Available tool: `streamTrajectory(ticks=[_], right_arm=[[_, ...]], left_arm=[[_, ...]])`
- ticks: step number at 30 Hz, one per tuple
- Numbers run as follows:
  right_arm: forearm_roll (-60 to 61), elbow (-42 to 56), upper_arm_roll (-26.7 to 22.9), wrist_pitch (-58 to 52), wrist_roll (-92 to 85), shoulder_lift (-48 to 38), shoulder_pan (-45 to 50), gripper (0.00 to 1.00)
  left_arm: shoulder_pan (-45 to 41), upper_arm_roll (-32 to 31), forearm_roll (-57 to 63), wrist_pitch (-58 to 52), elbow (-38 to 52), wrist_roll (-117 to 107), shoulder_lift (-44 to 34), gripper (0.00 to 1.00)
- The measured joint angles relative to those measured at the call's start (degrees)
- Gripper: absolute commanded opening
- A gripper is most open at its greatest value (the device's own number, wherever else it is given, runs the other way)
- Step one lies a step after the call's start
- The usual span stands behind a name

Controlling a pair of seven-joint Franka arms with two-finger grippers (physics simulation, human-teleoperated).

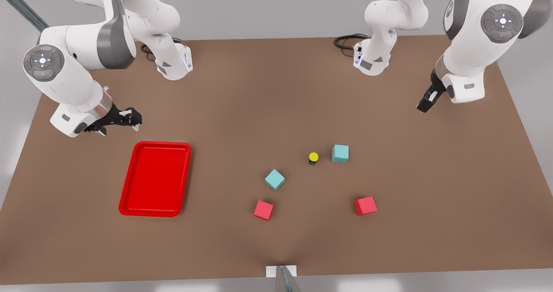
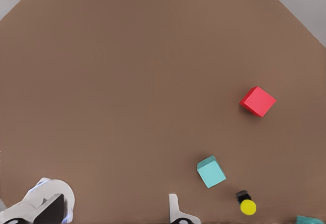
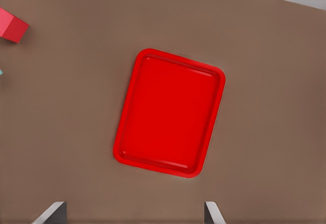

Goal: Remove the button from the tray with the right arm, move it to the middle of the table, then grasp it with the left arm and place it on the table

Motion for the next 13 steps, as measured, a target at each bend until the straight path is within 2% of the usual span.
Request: streamTrajectory(ticks=[13], right_arm=[[0.1, 0.0, 0.0, 0.0, -0.1, 0.0, -0.2, 1.0]], left_arm=[[-2.9, 0.3, -0.8, 1.7, -0.8, 40.9, -0.3, 1.0]])
